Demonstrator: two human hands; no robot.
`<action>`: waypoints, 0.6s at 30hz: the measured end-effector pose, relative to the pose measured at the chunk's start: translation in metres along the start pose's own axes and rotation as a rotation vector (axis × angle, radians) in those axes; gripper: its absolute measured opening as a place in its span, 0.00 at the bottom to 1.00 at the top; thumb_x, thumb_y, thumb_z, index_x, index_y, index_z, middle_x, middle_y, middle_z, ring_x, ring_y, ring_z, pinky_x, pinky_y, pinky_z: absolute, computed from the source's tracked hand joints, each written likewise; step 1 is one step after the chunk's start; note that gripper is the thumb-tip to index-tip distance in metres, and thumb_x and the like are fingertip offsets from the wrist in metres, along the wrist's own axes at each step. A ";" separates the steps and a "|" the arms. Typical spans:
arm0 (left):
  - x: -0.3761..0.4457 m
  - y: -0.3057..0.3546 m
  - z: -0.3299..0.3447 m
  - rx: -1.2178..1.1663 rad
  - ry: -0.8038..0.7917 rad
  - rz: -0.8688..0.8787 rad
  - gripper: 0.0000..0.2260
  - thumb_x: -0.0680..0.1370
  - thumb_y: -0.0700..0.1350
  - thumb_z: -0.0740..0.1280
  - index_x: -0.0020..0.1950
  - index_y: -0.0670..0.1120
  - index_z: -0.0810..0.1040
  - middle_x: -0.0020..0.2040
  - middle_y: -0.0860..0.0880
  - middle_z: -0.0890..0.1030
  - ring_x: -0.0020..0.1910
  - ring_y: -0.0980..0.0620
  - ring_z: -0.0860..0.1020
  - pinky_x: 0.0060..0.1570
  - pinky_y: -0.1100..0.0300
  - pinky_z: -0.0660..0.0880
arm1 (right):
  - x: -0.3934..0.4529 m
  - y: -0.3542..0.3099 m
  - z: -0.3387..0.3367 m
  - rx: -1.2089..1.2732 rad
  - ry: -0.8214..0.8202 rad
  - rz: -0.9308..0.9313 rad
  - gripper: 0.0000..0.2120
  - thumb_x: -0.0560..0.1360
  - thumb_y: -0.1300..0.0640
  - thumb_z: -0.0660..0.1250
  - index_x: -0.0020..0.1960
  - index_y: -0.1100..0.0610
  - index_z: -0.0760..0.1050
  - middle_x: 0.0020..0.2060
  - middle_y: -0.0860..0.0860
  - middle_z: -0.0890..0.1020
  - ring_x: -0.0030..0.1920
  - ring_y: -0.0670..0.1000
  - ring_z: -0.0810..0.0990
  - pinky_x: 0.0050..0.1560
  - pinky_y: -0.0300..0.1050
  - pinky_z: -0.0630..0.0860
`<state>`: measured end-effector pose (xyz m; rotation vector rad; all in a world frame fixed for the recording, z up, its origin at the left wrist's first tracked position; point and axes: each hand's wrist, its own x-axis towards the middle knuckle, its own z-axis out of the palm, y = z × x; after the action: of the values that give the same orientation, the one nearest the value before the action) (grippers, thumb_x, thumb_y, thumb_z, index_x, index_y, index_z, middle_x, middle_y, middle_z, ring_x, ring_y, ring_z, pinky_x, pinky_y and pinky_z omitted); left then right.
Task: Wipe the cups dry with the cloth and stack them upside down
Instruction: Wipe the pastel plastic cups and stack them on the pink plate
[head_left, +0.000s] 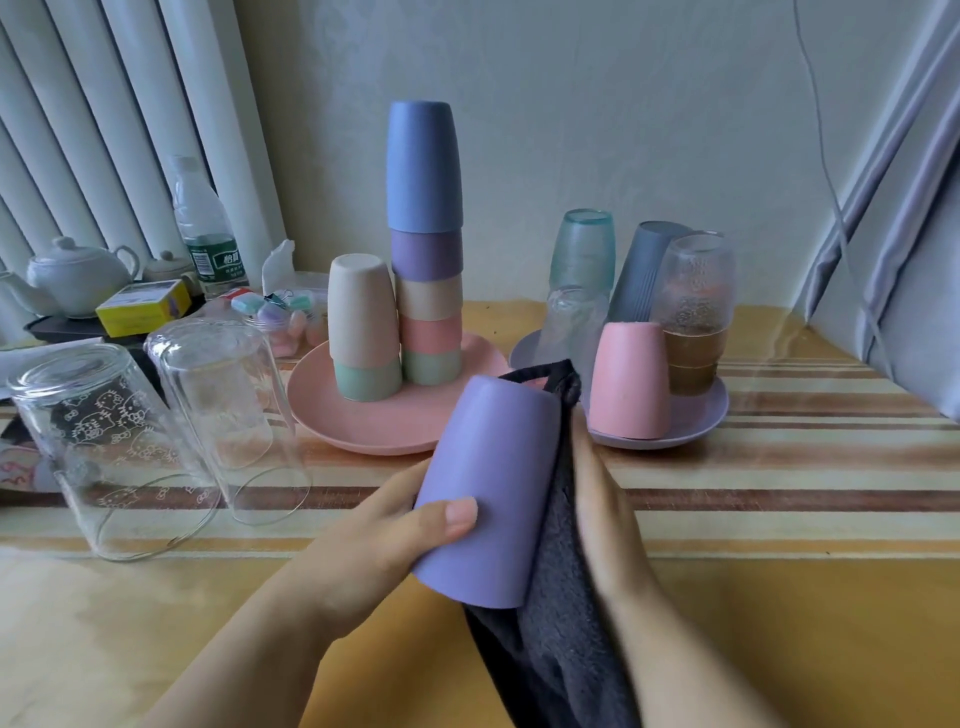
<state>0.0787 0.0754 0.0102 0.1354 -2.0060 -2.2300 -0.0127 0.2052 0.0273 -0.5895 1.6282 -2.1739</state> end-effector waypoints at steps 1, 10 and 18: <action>0.000 -0.001 0.000 -0.031 0.011 0.001 0.40 0.45 0.66 0.80 0.54 0.54 0.81 0.51 0.54 0.85 0.50 0.56 0.83 0.46 0.61 0.78 | -0.001 0.001 0.003 0.036 -0.050 0.034 0.13 0.78 0.48 0.53 0.47 0.47 0.76 0.45 0.34 0.81 0.54 0.38 0.77 0.59 0.33 0.71; 0.017 0.006 -0.004 0.038 0.413 0.234 0.22 0.71 0.66 0.69 0.49 0.47 0.79 0.42 0.52 0.83 0.41 0.55 0.76 0.44 0.55 0.69 | -0.007 0.004 0.011 -0.190 -0.078 -0.132 0.13 0.78 0.48 0.48 0.62 0.37 0.56 0.60 0.25 0.60 0.57 0.16 0.57 0.54 0.13 0.54; 0.012 -0.002 0.006 0.329 0.292 0.163 0.24 0.62 0.65 0.70 0.55 0.58 0.75 0.51 0.64 0.83 0.51 0.65 0.80 0.48 0.66 0.77 | -0.007 0.018 0.015 -0.264 -0.065 -0.227 0.17 0.77 0.45 0.53 0.64 0.36 0.54 0.63 0.26 0.58 0.61 0.19 0.55 0.57 0.15 0.53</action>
<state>0.0653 0.0798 0.0092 0.3007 -2.1126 -1.6627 0.0016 0.1912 0.0131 -0.9529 1.9088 -2.0774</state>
